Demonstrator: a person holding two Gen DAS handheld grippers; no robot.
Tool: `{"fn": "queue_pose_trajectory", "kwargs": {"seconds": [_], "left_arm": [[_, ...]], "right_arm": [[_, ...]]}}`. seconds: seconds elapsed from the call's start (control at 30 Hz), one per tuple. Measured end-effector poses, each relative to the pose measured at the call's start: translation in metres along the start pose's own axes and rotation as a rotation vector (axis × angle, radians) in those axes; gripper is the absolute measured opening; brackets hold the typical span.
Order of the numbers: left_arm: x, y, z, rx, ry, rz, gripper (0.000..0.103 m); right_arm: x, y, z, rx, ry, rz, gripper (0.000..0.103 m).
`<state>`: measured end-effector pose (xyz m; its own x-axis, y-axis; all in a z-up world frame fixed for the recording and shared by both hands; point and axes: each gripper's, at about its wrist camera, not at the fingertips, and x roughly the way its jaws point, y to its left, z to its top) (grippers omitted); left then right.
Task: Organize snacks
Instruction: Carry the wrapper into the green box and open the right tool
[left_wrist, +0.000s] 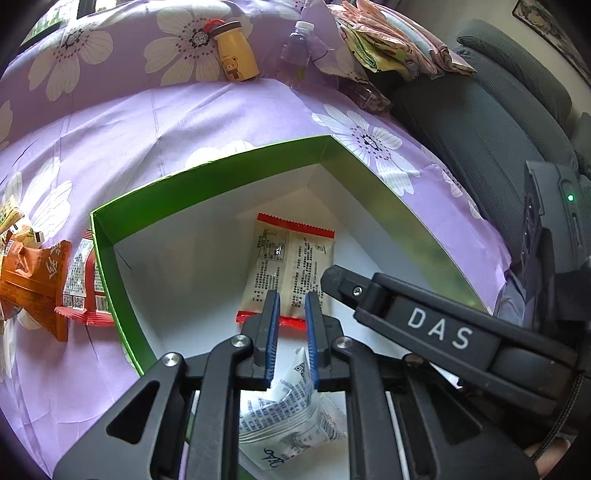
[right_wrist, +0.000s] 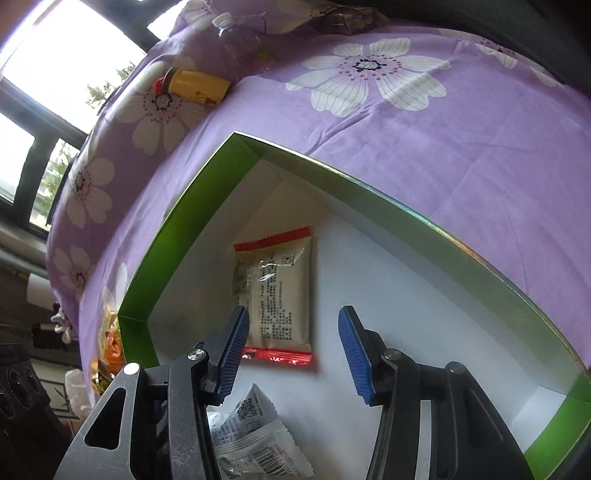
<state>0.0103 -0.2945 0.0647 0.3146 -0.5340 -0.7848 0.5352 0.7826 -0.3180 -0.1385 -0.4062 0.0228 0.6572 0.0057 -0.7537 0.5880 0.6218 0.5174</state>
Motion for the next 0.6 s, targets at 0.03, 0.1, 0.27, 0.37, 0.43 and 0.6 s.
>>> {"fn": "queue_pose_trajectory", "kwargs": {"seconds": [0.03,0.1,0.27,0.37,0.43,0.6], "left_arm": [[-0.003,0.002,0.000,-0.006,-0.005,-0.006,0.014],[-0.010,0.005,-0.001,-0.018,-0.019,-0.010,0.015],[-0.037,0.019,-0.005,-0.053,-0.069,-0.014,0.025],[-0.062,0.031,-0.009,-0.077,-0.120,-0.006,0.038],[-0.083,0.042,-0.015,-0.097,-0.166,0.004,0.045],[-0.131,0.076,-0.034,-0.160,-0.246,0.041,0.067]], "right_arm": [[0.000,-0.001,0.000,0.004,-0.002,-0.015,0.053],[-0.002,-0.001,0.000,0.005,-0.009,-0.026,0.053],[-0.011,0.007,-0.002,-0.018,-0.035,-0.006,0.054],[-0.019,0.016,-0.004,-0.039,-0.063,-0.003,0.058],[-0.024,0.022,-0.006,-0.051,-0.080,0.001,0.061],[-0.037,0.047,-0.014,-0.096,-0.130,0.011,0.076]]}}
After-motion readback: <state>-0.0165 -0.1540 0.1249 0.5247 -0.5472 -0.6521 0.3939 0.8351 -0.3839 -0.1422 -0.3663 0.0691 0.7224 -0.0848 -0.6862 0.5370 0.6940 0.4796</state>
